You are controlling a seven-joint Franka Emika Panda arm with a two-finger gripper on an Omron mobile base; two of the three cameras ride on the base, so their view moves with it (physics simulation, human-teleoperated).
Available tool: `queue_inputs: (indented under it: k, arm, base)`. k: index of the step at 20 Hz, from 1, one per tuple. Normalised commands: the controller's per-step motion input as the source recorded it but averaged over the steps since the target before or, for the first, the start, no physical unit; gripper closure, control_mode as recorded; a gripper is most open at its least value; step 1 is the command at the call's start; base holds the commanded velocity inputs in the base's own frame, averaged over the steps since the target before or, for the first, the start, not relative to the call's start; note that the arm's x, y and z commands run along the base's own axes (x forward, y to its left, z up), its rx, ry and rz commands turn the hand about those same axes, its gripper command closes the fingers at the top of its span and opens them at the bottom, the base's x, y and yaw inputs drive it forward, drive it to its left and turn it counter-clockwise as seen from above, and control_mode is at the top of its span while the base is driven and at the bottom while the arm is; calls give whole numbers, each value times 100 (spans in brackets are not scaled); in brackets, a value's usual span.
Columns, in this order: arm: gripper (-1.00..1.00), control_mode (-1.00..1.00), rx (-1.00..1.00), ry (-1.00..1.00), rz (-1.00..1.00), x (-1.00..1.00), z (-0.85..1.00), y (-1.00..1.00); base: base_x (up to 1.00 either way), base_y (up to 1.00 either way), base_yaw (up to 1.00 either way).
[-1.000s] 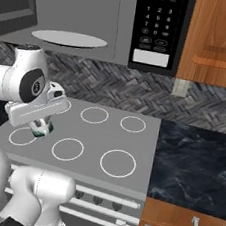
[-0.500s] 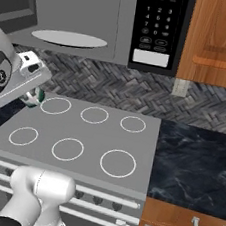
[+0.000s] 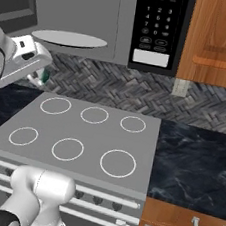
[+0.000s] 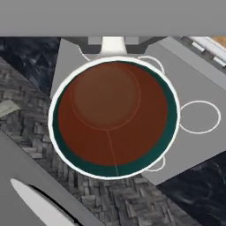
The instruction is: Place the microwavable item in the microwave. Then, close the microwave door and press the start button.
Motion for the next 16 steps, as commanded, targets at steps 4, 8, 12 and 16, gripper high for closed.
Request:
queue_inputs:
  k: [4, 8, 12, 16]
  arm:
    - [100, -100, 28, -6, -28, 26, 22, 21]
    - [100, -100, 39, -5, -11, 42, 2, 13]
    - [100, -100, 39, -13, -1, 53, 9, 0]
    - [100, -100, 28, -15, -4, 60, 23, 0]
  base:
    - [0, 0, 0]
    - [0, 0, 0]
    - [0, 0, 0]
    - [0, 0, 0]
